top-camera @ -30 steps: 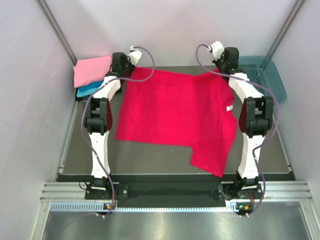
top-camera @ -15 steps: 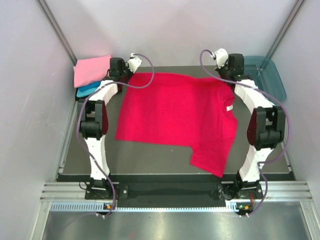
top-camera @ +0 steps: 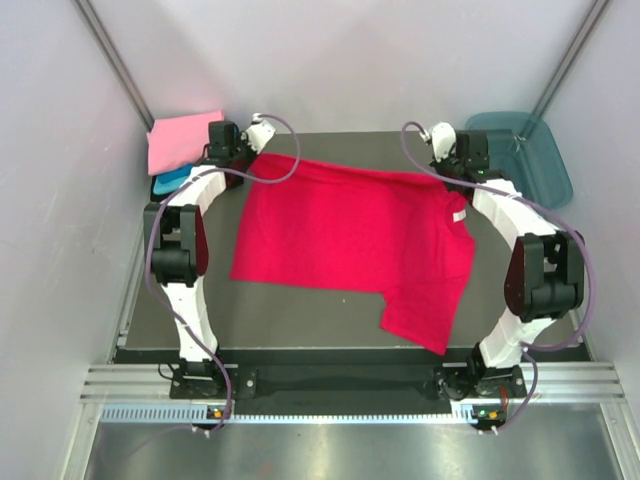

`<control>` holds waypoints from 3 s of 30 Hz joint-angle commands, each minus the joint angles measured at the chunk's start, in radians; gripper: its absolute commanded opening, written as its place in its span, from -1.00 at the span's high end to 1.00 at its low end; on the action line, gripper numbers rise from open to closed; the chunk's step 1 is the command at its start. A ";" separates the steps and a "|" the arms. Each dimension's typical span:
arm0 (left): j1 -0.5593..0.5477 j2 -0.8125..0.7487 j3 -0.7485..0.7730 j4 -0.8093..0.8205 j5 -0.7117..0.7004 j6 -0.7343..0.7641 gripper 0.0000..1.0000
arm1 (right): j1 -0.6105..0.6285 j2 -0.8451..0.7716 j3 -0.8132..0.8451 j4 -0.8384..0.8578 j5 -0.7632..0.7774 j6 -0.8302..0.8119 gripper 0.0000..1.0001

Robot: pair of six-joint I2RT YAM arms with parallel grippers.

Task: Fold and stack the t-shirts
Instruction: Fold the tshirt

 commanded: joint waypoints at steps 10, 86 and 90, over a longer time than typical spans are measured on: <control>0.026 -0.091 -0.042 -0.177 0.104 0.080 1.00 | 0.010 -0.172 -0.137 -0.033 -0.051 0.052 1.00; -0.017 0.064 0.275 -0.596 0.068 -0.214 0.54 | -0.005 0.356 0.297 -0.291 -0.316 0.009 0.38; -0.019 0.065 0.277 -0.593 0.066 -0.213 0.54 | -0.005 0.351 0.288 -0.297 -0.312 0.008 0.38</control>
